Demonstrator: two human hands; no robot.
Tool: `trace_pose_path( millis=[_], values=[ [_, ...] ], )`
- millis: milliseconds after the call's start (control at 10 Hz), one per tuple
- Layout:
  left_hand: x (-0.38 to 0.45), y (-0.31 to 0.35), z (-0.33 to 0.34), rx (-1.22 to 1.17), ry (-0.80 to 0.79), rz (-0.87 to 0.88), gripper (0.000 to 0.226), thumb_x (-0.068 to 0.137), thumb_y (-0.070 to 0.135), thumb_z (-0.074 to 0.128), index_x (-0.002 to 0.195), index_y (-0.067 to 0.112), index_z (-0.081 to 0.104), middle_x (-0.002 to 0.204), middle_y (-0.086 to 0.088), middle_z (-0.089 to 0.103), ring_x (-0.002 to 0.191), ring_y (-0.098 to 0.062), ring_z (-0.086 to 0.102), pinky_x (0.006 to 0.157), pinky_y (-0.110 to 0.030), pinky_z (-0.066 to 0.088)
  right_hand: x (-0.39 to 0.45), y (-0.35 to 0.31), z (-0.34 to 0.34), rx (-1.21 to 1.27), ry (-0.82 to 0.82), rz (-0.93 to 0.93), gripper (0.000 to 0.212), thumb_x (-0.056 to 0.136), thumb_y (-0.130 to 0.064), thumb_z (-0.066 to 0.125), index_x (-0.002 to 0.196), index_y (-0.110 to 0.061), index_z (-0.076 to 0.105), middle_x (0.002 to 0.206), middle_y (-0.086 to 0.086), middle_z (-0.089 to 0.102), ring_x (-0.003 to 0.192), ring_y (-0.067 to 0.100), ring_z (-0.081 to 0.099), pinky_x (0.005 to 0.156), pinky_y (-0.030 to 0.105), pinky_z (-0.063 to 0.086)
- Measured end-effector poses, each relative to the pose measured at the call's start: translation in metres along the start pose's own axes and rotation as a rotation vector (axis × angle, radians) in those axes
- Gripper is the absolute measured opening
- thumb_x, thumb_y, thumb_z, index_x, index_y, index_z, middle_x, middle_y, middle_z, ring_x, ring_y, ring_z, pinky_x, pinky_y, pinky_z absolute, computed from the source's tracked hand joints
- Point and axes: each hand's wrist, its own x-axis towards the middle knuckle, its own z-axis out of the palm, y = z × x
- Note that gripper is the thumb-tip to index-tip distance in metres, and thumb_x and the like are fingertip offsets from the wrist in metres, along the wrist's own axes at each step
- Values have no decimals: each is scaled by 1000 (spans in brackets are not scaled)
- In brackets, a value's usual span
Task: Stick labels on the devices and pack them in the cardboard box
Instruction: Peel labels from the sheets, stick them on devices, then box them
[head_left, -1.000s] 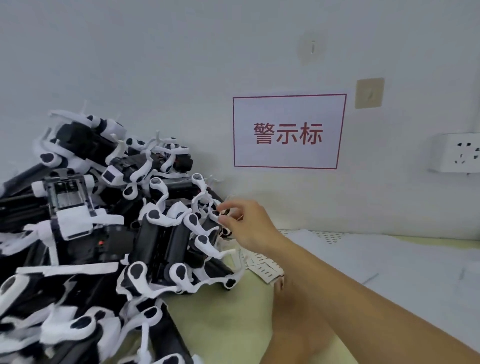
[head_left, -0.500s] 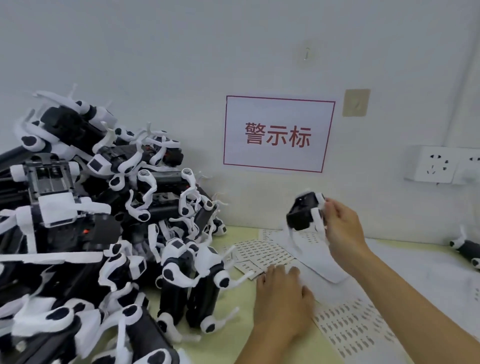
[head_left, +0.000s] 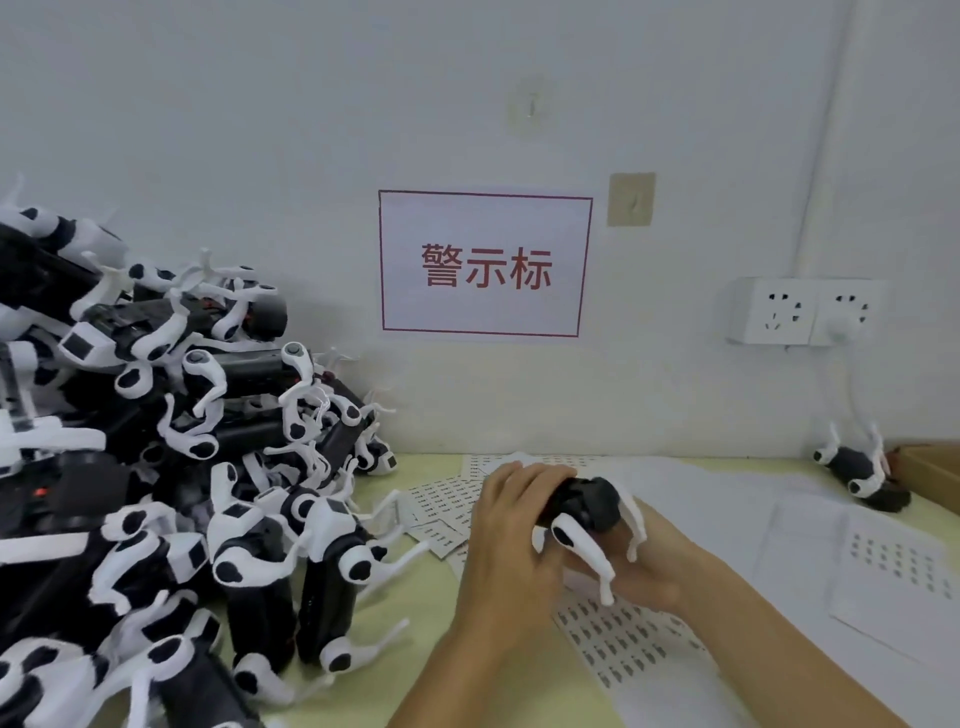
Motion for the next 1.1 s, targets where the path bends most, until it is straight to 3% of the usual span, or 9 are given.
trace_pose_path(
  millis=[200, 300, 400, 600, 700, 800, 900, 1000, 1100],
  values=[
    [5, 3, -7, 426, 68, -33, 58, 69, 27, 89, 122, 35, 69, 104, 9, 65, 98, -26, 53, 77, -35, 43, 2, -21, -18, -426, 252, -174, 26, 100, -6, 48, 111, -14, 71, 112, 10, 70, 102, 26, 70, 87, 40, 56],
    [4, 1, -8, 728, 1, -110, 65, 60, 30, 95, 119, 38, 70, 95, 0, 63, 90, -27, 53, 68, -37, 40, -4, -30, -29, -517, 325, -204, 27, 100, -8, 48, 107, -18, 72, 112, 6, 69, 97, 23, 70, 77, 32, 54],
    [-1, 3, -1, 956, -86, -206, 63, 80, 26, 74, 138, 38, 53, 112, -6, 56, 107, -30, 50, 81, -41, 35, -10, -28, -46, -752, 286, -206, 25, 100, -13, 51, 107, -26, 71, 113, -2, 67, 98, 16, 68, 79, 30, 52],
    [-3, 13, 2, 827, -80, -155, 69, 64, 31, 57, 130, 11, 64, 120, -15, 62, 119, -37, 57, 96, -59, 42, -43, -19, -91, -1198, 298, -330, 29, 99, -16, 52, 103, -42, 64, 109, -16, 60, 93, 1, 58, 68, 11, 41],
    [0, 25, 3, 684, 23, 86, 59, 72, 24, 49, 127, 8, 63, 123, -14, 61, 118, -35, 56, 93, -54, 47, -57, -11, -105, -1322, 276, -331, 27, 98, -18, 55, 103, -45, 60, 108, -15, 58, 95, 2, 55, 74, 13, 41],
    [-6, 45, 17, 401, -94, 382, 33, 72, 9, 40, 92, 7, 66, 85, -7, 62, 77, -24, 59, 66, -32, 51, -64, -1, -102, -1452, 201, -364, 22, 98, -26, 55, 105, -47, 56, 106, -20, 54, 96, -4, 52, 78, 9, 39],
    [-18, 51, 34, 358, -422, 354, 34, 75, 9, 37, 97, 12, 63, 87, -2, 62, 79, -21, 59, 68, -29, 49, -66, 13, -86, -1466, 31, -467, 20, 93, -26, 58, 92, -46, 55, 94, -21, 56, 93, -5, 51, 80, 14, 41],
    [-28, 36, 42, 350, -566, 58, 35, 93, 15, 41, 127, 17, 46, 127, 0, 51, 119, -18, 43, 103, -33, 37, -67, 26, -82, -1500, -33, -462, 24, 93, -37, 57, 114, -47, 53, 104, -23, 49, 101, -6, 45, 87, 12, 38],
    [-28, 27, 46, 411, -539, -13, 44, 98, 25, 40, 142, 18, 36, 141, 3, 44, 134, -14, 30, 115, -28, 23, -65, 30, -86, -1505, 18, -437, 45, 96, -46, 55, 139, -36, 45, 111, -24, 42, 108, -8, 40, 90, 6, 32]
  ],
)
